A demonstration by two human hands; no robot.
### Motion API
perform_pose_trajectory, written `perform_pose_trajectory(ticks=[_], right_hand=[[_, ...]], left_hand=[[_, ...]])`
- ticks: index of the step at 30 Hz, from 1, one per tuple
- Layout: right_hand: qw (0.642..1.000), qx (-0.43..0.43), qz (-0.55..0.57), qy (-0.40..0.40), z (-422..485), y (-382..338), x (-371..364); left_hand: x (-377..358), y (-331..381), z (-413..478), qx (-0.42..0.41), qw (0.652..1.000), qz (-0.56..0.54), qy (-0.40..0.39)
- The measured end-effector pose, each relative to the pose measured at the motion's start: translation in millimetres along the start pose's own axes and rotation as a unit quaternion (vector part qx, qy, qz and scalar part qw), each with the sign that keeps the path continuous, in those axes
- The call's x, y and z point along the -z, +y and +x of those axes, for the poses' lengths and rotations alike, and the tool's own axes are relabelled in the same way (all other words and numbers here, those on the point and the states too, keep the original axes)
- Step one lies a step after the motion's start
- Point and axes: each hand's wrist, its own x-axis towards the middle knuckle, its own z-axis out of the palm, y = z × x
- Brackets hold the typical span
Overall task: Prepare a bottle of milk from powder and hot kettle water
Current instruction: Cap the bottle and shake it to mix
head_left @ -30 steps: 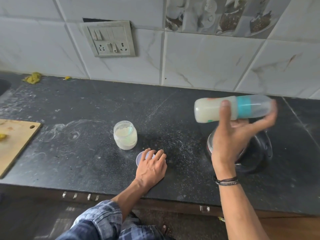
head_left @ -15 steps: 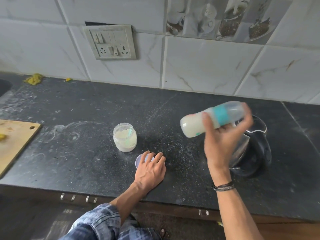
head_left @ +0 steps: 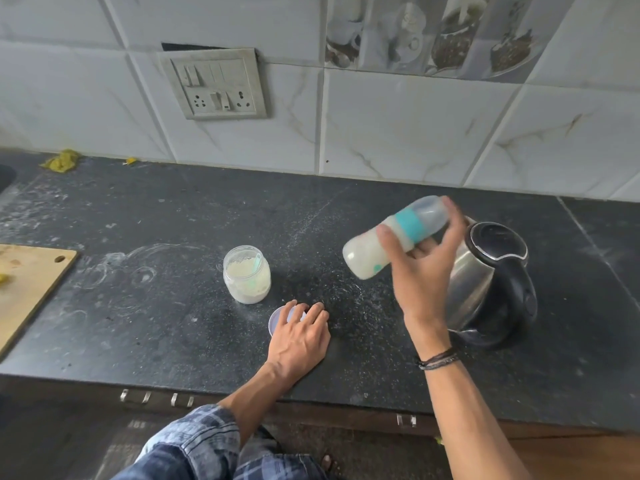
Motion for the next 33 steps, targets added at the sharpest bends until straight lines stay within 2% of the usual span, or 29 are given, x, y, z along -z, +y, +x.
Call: perform_pose_trajectory(ticks=[1, 4, 6, 7, 9, 10, 13, 15, 16, 18, 19, 22, 24, 25, 28, 29, 31, 33], right_hand=[[1.0, 0.005, 0.001, 0.0, -3, -1, 0], [0.989, 0.113, 0.002, 0.092, -1, -2, 5], [0.986, 0.115, 0.0, 0.118, 3, -1, 5], [0.992, 0.087, -0.008, 0.092, 3, -1, 3], [1.0, 0.004, -0.013, -0.014, 1, 0, 0], [1.0, -0.005, -0.008, -0.024, -1, -1, 1], [0.993, 0.095, -0.006, 0.07, 3, -4, 5], [0.988, 0.119, -0.007, 0.097, 6, 1, 8], [0.992, 0.094, -0.013, 0.084, 4, 2, 7], [1.0, 0.014, -0.009, 0.003, -1, -1, 5], [1.0, 0.011, 0.003, -0.001, -2, -3, 5], [0.989, 0.127, 0.012, 0.071, 8, -7, 8], [0.983, 0.152, 0.012, 0.105, 12, -2, 10], [0.987, 0.123, 0.002, 0.1, 11, -1, 9], [1.0, -0.002, -0.004, -0.031, 4, -1, 7], [1.0, 0.003, 0.008, -0.017, 4, -2, 9], [0.996, 0.068, 0.012, 0.048, 11, -2, 13], [0.992, 0.104, 0.009, 0.074, 16, 1, 13]], left_hand=[[-1, 0, 0, -0.001, 1.0, -0.002, 0.0], [0, 2, 1, 0.007, 1.0, 0.002, -0.004], [1, 1, 1, 0.007, 1.0, 0.003, -0.012], [1, 1, 0, 0.005, 1.0, 0.002, -0.013], [2, 1, 1, 0.004, 1.0, 0.003, -0.012], [2, 1, 1, 0.004, 1.0, 0.003, -0.014], [5, 4, 3, 0.012, 1.0, 0.007, -0.019], [6, 3, 2, 0.01, 1.0, 0.01, -0.025], [6, 3, 1, 0.008, 1.0, 0.01, -0.024], [6, 2, 2, 0.005, 1.0, 0.01, -0.019], [6, 3, 3, 0.003, 1.0, 0.01, -0.018], [6, 4, 3, 0.009, 1.0, 0.015, -0.021], [6, 3, 2, 0.005, 1.0, 0.019, -0.024], [6, 3, 2, 0.002, 1.0, 0.021, -0.022], [5, 3, 3, -0.001, 1.0, 0.02, -0.017], [5, 3, 3, 0.001, 1.0, 0.019, -0.02], [5, 4, 3, 0.008, 1.0, 0.021, -0.019], [6, 4, 3, 0.007, 1.0, 0.018, -0.023]])
